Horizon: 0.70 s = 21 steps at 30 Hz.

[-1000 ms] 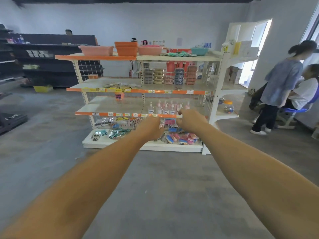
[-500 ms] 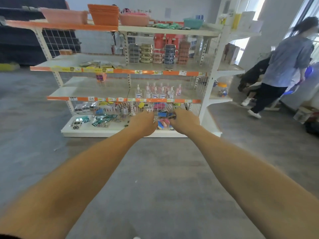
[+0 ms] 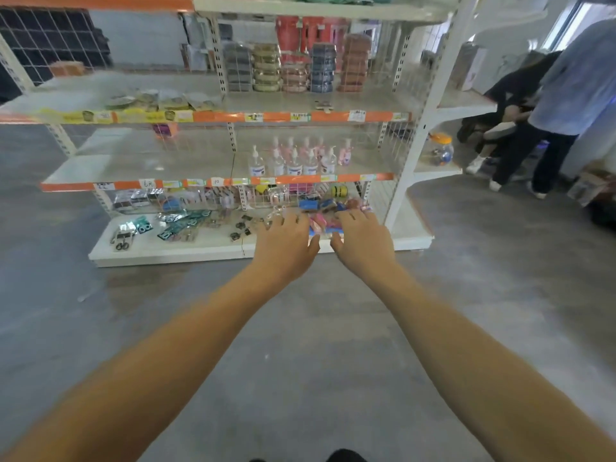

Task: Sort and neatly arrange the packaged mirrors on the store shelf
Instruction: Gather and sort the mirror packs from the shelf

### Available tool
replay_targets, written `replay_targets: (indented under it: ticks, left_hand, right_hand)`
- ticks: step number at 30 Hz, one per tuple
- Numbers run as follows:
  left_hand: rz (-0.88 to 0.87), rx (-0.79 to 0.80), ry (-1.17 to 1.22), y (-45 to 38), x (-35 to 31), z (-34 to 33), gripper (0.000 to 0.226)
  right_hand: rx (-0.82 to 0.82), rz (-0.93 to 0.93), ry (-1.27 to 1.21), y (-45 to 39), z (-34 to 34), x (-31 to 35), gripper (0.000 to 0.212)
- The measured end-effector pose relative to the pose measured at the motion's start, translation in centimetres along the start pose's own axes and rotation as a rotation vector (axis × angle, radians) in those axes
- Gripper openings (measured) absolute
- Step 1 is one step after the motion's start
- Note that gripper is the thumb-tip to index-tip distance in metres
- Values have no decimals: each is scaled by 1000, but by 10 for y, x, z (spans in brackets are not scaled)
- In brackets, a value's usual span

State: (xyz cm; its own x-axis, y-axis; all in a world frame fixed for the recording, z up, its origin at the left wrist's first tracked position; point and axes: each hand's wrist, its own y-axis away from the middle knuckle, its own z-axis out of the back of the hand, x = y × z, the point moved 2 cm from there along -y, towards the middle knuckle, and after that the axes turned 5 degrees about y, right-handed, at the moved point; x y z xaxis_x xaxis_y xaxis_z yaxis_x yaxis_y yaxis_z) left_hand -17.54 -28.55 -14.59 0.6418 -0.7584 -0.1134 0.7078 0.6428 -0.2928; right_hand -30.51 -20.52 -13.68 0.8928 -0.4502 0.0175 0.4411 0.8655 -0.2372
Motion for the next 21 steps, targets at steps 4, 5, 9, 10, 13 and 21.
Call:
replay_targets:
  ticks: [4,5,9,10,13,21]
  left_hand:
    - [-45,-36,-15,-23,4,-31,46]
    - [-60,-42,-22,-30,4,-40,45]
    - [-90,-29,-19,-70,-2,-75,46]
    - [-87,-17,-23,-84,-3,-84,46]
    - [-48,16,-40,-137,-9,-105,46]
    - [1,31,-38,-281,-21,-131,38]
  right_hand:
    - [-36,6,-41,-18,-31,-12,46]
    - [-40,8,-46,-25,-39,-17,47]
    - [-37,-7,-73,-64,-66,-41,43]
    - [-44,-4,-95,-77,-73,-49,41]
    - [-74,1,-165,-124,-86,-74,39]
    - [-99,41,-217,-257,-113,-140,35]
